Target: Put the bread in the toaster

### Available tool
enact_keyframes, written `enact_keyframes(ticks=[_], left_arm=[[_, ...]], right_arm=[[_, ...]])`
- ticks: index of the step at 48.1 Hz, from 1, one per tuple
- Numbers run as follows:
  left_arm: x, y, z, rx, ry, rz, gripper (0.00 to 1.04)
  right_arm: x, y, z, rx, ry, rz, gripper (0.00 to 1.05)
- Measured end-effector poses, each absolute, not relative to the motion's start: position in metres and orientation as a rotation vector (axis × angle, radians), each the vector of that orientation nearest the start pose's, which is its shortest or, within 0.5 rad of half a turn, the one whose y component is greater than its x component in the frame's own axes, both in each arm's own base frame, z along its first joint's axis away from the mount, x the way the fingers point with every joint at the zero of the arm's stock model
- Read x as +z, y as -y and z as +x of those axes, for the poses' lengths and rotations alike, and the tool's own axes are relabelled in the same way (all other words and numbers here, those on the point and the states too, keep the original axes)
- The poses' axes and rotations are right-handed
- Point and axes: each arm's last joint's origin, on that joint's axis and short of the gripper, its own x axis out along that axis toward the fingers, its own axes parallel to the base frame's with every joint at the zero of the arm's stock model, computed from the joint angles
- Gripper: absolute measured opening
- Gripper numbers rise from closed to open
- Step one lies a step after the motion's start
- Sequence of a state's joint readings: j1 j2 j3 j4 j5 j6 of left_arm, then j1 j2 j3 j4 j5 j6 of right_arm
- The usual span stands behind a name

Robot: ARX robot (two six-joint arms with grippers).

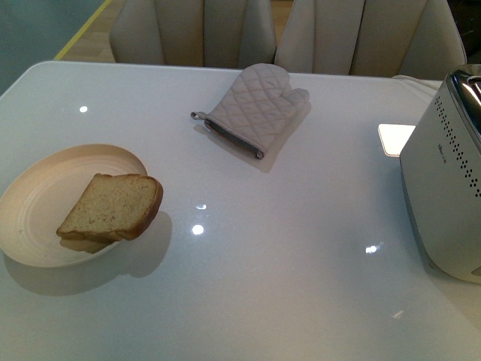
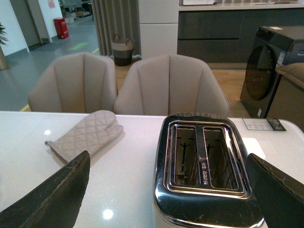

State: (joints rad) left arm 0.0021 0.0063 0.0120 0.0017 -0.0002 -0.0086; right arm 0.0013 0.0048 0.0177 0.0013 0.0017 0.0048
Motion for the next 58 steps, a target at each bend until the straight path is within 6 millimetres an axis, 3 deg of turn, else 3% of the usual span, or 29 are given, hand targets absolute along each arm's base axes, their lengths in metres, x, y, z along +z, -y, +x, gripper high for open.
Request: enact_keyframes(ticks=[26, 34, 41, 48, 52, 58], left_arm=[[0.167, 0.000, 0.098, -0.002, -0.002, -0.018, 0.98], [0.168, -0.002, 0.104, 0.007, -0.430, -0.290, 0.98], [0.170, -0.011, 0.127, 0.031, -0.495, -0.451, 0.98], [0.160, -0.031, 0.164, 0.063, -0.522, -0.528, 0.98], [0.148, -0.043, 0.184, 0.101, -0.544, -0.546, 0.98], [0.108, -0.063, 0.226, 0.154, -0.633, -0.578, 0.98]], right_arm=[[0.169, 0.000, 0.097, 0.000, 0.014, 0.005, 0.96], [0.169, 0.000, 0.097, 0.002, 0.014, 0.005, 0.96], [0.169, 0.000, 0.097, 0.001, 0.014, 0.005, 0.96], [0.169, 0.000, 0.097, 0.001, 0.014, 0.005, 0.96], [0.169, 0.000, 0.097, 0.001, 0.014, 0.005, 0.96], [0.169, 0.000, 0.097, 0.001, 0.014, 0.005, 0.96]])
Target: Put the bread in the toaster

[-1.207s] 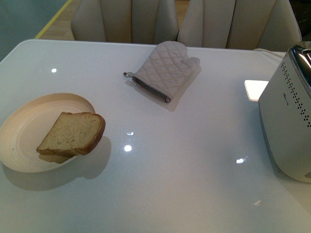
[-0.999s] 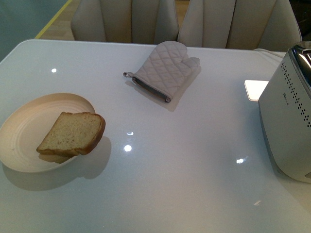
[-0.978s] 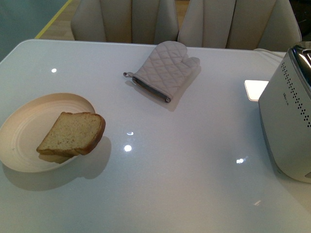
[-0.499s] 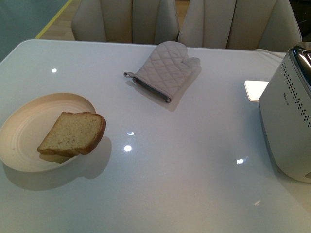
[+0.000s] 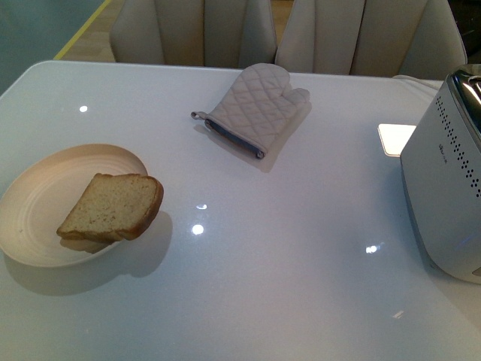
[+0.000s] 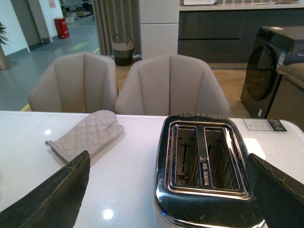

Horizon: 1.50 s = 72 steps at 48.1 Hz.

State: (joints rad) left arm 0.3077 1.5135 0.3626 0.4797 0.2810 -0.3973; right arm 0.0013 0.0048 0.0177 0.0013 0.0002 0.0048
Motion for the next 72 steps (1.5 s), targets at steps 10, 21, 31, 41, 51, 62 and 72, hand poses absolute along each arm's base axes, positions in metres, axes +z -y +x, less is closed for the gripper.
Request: enact_keyframes(ticks=[10, 21, 31, 41, 51, 62, 72], left_arm=[[0.049, -0.081, 0.254, 0.221, -0.789, -0.599, 0.98], [0.002, -0.088, 0.275, 0.229, -0.911, -0.587, 0.98], [-0.013, -0.087, 0.297, 0.230, -0.937, -0.564, 0.98], [-0.026, -0.084, 0.313, 0.236, -0.974, -0.542, 0.98], [-0.029, -0.082, 0.324, 0.244, -0.987, -0.526, 0.71], [-0.033, -0.079, 0.323, 0.269, -1.018, -0.535, 0.31], [-0.034, -0.080, 0.318, 0.271, -1.010, -0.618, 0.07]], right_arm=[[0.169, 0.000, 0.097, 0.001, 0.014, 0.005, 0.96], [0.169, 0.000, 0.097, 0.001, 0.014, 0.005, 0.96], [0.169, 0.000, 0.097, 0.002, 0.014, 0.005, 0.96], [0.169, 0.000, 0.097, 0.001, 0.014, 0.005, 0.96], [0.169, 0.000, 0.097, 0.001, 0.014, 0.005, 0.96], [0.169, 0.000, 0.097, 0.002, 0.014, 0.005, 0.96], [0.169, 0.000, 0.097, 0.001, 0.014, 0.005, 0.96]])
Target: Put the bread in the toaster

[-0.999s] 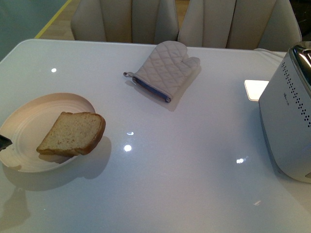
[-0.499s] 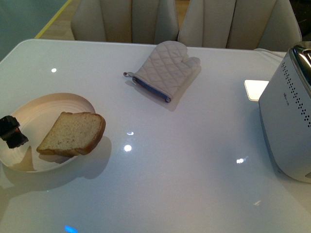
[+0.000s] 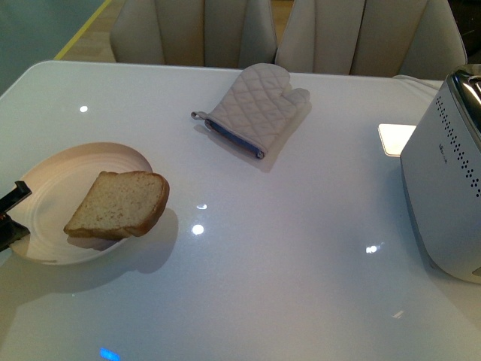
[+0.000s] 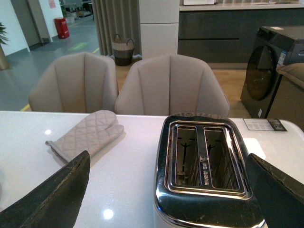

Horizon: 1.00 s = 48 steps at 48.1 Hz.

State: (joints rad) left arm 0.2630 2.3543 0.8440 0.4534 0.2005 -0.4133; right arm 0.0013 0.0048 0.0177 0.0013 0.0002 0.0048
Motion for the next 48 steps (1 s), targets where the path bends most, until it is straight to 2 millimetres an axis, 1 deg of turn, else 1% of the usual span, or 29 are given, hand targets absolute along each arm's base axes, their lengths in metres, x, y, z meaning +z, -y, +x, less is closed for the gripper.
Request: enact_keyframes(ticks=[5, 12, 17, 22, 29, 32, 39, 45, 48], left_arm=[[-0.034, -0.078, 0.313, 0.267, -1.006, -0.649, 0.05], [-0.032, -0.071, 0.300, 0.258, -1.011, -0.660, 0.05], [-0.029, -0.059, 0.293, 0.242, -1.016, -0.656, 0.05], [-0.026, -0.041, 0.288, 0.220, -1.022, -0.644, 0.04], [-0.025, -0.015, 0.283, 0.186, -1.039, -0.651, 0.04], [-0.024, 0.000, 0.283, 0.174, -1.049, -0.661, 0.04], [-0.023, 0.043, 0.283, 0.146, -1.080, -0.688, 0.04], [-0.021, 0.081, 0.289, 0.128, -1.098, -0.729, 0.04], [-0.021, 0.092, 0.291, 0.122, -1.105, -0.735, 0.04]], right_arm=[[0.169, 0.000, 0.097, 0.002, 0.014, 0.005, 0.96], [0.169, 0.000, 0.097, 0.001, 0.014, 0.005, 0.96], [0.169, 0.000, 0.097, 0.001, 0.014, 0.005, 0.96], [0.169, 0.000, 0.097, 0.002, 0.014, 0.005, 0.96], [0.169, 0.000, 0.097, 0.001, 0.014, 0.005, 0.96], [0.169, 0.000, 0.097, 0.001, 0.014, 0.005, 0.96], [0.169, 0.000, 0.097, 0.001, 0.014, 0.005, 0.96], [0.169, 0.000, 0.097, 0.002, 0.014, 0.005, 0.96], [0.169, 0.000, 0.097, 0.001, 0.014, 0.005, 0.96]])
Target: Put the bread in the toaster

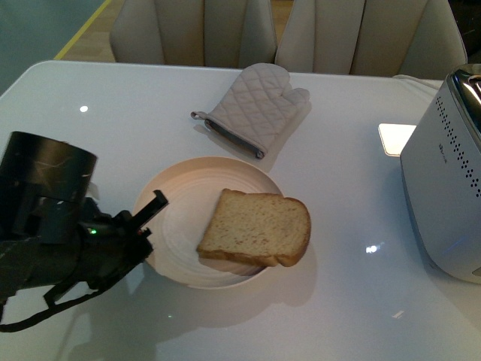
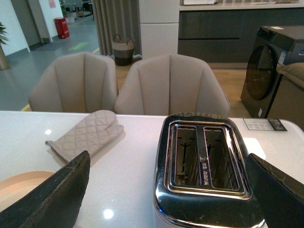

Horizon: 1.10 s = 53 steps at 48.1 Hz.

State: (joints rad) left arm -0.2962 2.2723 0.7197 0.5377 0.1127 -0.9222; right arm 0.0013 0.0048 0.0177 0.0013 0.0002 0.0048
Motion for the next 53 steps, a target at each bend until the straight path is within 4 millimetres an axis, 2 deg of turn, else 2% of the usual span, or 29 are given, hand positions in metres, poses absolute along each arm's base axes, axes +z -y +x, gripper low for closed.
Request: enact_keyframes(ticks=[12, 21, 30, 35, 42, 45, 53], left_arm=[[-0.023, 0.123, 0.297, 0.126, -1.132, -0.767, 0.04], [-0.028, 0.134, 0.302, 0.130, -1.141, -0.763, 0.05], [-0.029, 0.134, 0.302, 0.129, -1.122, -0.763, 0.37], [-0.022, 0.122, 0.301, 0.145, -1.067, -0.772, 0.58], [0.014, 0.095, 0.303, 0.149, -0.903, -0.749, 0.86], [0.039, 0.081, 0.302, 0.134, -0.804, -0.722, 0.99], [0.081, 0.063, 0.289, 0.101, -0.664, -0.690, 0.98]], right_arm=[[0.169, 0.000, 0.097, 0.001, 0.014, 0.005, 0.96], [0.169, 0.000, 0.097, 0.001, 0.014, 0.005, 0.96], [0.169, 0.000, 0.097, 0.002, 0.014, 0.005, 0.96], [0.169, 0.000, 0.097, 0.001, 0.014, 0.005, 0.96], [0.169, 0.000, 0.097, 0.001, 0.014, 0.005, 0.96], [0.169, 0.000, 0.097, 0.001, 0.014, 0.005, 0.96], [0.169, 0.000, 0.097, 0.002, 0.014, 0.005, 0.96]])
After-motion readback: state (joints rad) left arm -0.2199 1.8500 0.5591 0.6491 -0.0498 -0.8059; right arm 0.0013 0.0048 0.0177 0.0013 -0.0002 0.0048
